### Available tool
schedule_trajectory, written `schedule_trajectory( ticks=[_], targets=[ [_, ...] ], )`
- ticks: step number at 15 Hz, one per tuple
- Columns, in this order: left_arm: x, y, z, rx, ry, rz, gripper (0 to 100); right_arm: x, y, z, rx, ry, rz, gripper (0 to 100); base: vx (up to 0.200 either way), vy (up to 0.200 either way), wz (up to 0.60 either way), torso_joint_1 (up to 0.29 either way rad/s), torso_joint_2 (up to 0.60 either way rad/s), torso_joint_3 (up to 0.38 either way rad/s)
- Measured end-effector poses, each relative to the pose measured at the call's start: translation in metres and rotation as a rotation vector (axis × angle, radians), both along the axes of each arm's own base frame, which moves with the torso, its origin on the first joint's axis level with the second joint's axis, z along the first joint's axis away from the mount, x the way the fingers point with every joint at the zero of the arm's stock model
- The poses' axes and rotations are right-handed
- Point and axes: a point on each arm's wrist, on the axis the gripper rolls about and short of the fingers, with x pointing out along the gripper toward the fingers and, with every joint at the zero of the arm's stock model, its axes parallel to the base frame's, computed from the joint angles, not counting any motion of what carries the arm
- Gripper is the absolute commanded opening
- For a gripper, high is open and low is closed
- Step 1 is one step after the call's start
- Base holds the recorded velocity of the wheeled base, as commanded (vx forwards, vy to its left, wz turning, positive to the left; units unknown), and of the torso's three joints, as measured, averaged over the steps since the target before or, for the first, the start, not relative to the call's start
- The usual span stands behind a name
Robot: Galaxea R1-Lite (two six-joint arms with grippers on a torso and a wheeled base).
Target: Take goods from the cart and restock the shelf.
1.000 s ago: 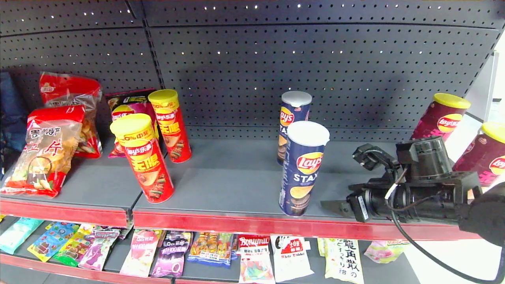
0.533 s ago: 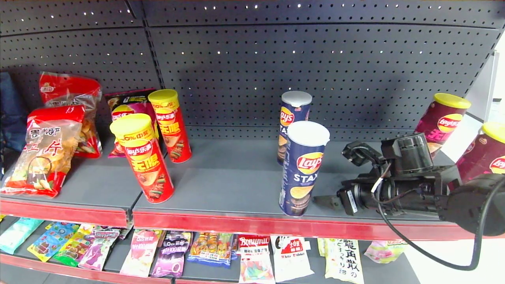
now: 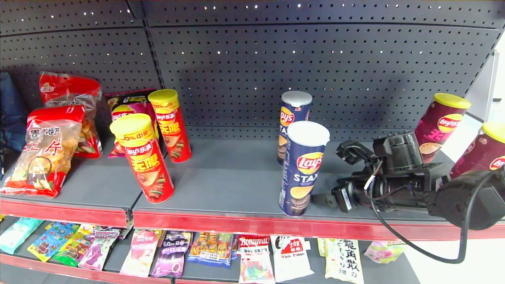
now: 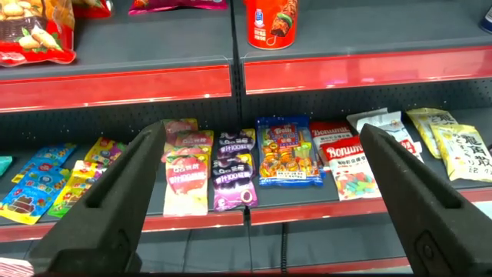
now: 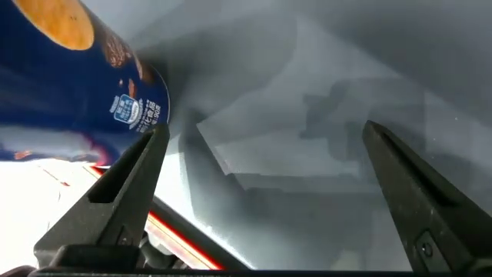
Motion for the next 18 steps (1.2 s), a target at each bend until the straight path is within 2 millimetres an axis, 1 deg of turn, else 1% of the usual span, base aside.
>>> schedule_trajectory(
  ticks=[3,9,18],
  targets=[
    [0.000,0.000,0.000,-0.001,0.000,0.001,100,0.000,0.002,-0.001,-0.001,0.004,0.005,100,0.000,0.000,0.00,0.000,0.00,0.000],
    [0.000,0.000,0.000,-0.002,0.000,0.000,100,-0.005,0.012,-0.002,-0.009,0.002,0.031,100,0.000,0.000,0.00,0.000,0.00,0.000],
    [0.000,0.000,0.000,-0.002,0.000,0.001,100,-0.009,0.019,-0.002,-0.017,0.002,0.043,100,0.000,0.000,0.00,0.000,0.00,0.000]
  ],
)
